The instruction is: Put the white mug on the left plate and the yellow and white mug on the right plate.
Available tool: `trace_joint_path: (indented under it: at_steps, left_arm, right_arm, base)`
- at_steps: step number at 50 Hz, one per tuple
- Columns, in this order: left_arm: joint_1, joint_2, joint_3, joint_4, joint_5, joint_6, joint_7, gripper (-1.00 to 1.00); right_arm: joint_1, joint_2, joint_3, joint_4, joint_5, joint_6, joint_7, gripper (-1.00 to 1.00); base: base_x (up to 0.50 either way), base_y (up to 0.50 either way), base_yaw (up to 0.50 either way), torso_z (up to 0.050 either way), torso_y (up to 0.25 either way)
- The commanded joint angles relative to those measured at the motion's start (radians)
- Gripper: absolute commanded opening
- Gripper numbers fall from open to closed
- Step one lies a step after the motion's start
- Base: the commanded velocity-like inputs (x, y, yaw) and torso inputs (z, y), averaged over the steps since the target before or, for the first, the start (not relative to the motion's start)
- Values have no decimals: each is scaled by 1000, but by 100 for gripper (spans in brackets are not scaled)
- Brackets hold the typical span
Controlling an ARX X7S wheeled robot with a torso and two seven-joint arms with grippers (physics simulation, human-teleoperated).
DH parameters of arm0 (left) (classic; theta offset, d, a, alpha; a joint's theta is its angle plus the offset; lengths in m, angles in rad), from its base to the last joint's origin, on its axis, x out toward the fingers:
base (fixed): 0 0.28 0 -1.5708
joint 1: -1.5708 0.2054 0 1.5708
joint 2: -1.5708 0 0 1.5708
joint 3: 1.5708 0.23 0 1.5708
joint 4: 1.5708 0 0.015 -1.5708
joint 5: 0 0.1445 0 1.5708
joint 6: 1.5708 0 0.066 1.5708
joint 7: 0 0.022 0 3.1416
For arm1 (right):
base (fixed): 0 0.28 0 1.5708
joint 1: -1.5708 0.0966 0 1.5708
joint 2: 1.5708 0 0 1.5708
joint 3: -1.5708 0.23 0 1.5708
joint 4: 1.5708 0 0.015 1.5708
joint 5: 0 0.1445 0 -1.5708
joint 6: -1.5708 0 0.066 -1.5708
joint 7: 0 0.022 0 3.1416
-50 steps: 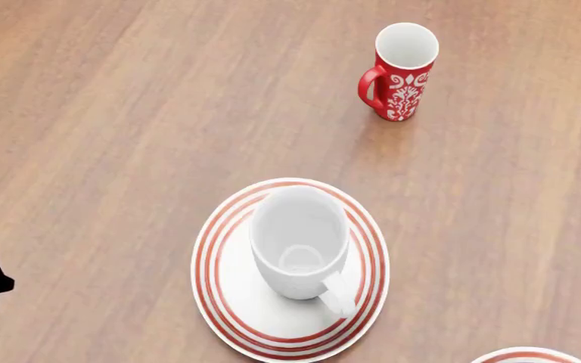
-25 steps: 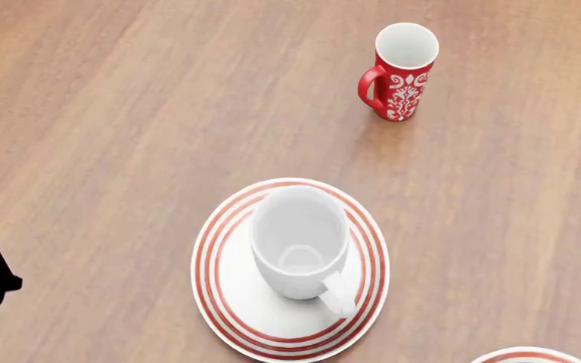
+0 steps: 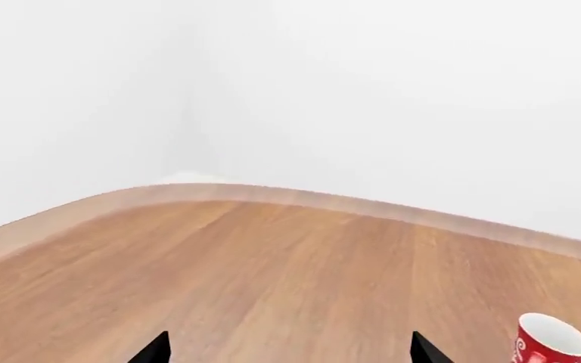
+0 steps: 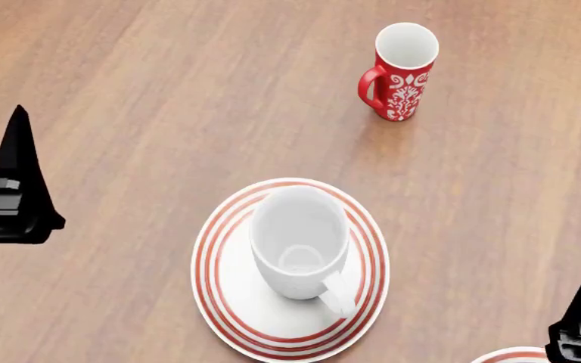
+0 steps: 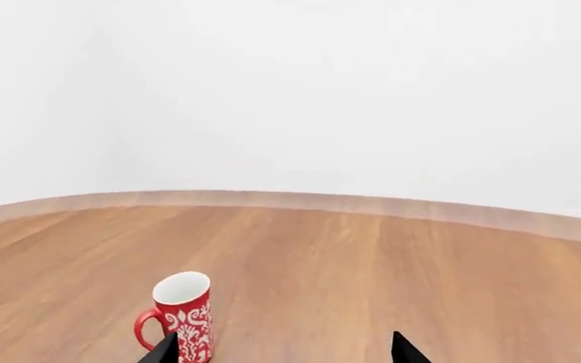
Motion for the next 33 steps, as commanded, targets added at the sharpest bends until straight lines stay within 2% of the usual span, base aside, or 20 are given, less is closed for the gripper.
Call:
trace_joint_path:
  at_steps: [1, 15, 28, 33]
  left_arm:
    - [-154, -17, 17, -20, -37, -98, 6, 100]
    - [-272, -24, -22, 7, -105, -148, -12, 100]
    - [-323, -18, 11, -32, -65, -128, 27, 100]
    - [-348, -20, 5, -17, -78, -139, 21, 100]
  right_arm:
    - [109, 74, -10, -82, 62, 108, 96, 100]
    - [120, 170, 79, -250, 168, 167, 173, 100]
    - [152, 173, 48, -268, 147, 175, 193, 100]
    - [120, 190, 100, -307, 177, 183, 212, 100]
  base:
    - [0, 0, 0, 0, 0]
    - [0, 0, 0, 0, 0]
    - [0, 0, 0, 0, 0]
    - [0, 0, 0, 0, 0]
